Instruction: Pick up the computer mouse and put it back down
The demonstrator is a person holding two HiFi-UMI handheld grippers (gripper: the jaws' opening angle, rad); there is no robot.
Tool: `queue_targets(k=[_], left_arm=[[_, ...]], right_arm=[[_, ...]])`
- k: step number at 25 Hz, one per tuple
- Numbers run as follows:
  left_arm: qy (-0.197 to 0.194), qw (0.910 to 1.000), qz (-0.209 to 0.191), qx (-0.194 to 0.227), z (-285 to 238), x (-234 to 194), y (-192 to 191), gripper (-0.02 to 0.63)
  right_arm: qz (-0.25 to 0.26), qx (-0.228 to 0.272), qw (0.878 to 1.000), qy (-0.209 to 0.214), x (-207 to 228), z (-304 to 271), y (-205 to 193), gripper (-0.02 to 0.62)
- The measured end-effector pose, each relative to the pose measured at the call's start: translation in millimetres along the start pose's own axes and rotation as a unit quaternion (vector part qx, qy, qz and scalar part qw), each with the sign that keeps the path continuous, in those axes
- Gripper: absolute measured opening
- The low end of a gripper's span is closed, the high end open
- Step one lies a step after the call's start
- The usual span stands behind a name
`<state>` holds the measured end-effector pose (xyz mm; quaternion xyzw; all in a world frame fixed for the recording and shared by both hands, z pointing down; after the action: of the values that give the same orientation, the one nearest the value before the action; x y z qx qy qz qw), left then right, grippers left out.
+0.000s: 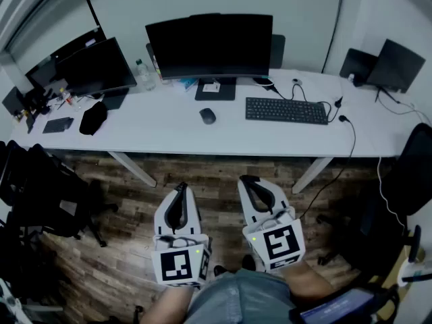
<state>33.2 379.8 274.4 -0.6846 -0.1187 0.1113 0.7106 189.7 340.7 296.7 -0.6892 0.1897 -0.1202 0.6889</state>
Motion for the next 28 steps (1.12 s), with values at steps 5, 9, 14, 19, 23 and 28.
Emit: queue_targets(k=[5, 9, 14, 19, 23, 28], left_arm=[[0.001, 1.0, 0.0, -0.001, -4.1, 5.9, -0.4, 0.008], [0.003, 1.0, -0.002, -0.004, -6.8, 11.5, -1.3, 0.008], [0.01, 0.9999, -0.007, -0.007, -11.3, 21.3, -2.4, 0.008], [0.027, 0.9995, -0.006, -0.012, -14.2, 28.4, -10.4, 0.008], [0.037, 0.9991, -0.003, -0.02, -17.7, 23.5, -16.0, 0.008], [0.047, 0.9986, 0.007, -0.026, -31.4, -0.7, -25.5, 0.008]], right_arm=[[-0.006, 0.003, 1.0, 0.002, 6.6, 1.4, 0.0, 0.014], [-0.008, 0.003, 1.0, 0.001, 12.4, 3.3, -2.2, 0.014], [-0.021, 0.002, 1.0, 0.011, 23.8, 3.2, -6.1, 0.088], [-0.019, -0.002, 0.999, 0.033, 32.2, 0.7, -14.5, 0.141], [-0.019, -0.006, 0.999, 0.044, 32.8, -11.2, -19.4, 0.15], [-0.011, -0.012, 0.999, 0.052, 27.8, -40.1, -23.9, 0.15]])
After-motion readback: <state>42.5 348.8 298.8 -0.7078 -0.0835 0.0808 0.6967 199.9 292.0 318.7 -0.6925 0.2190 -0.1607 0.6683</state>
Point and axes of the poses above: the fingertips, and each gripper's own axes: z backward along the fingers, x to its right, y out of its top, the point moved 6 cm from there along z, backward along the fingers, and after that the axes turned 11 degrees about -y, right-handed, at the moved point
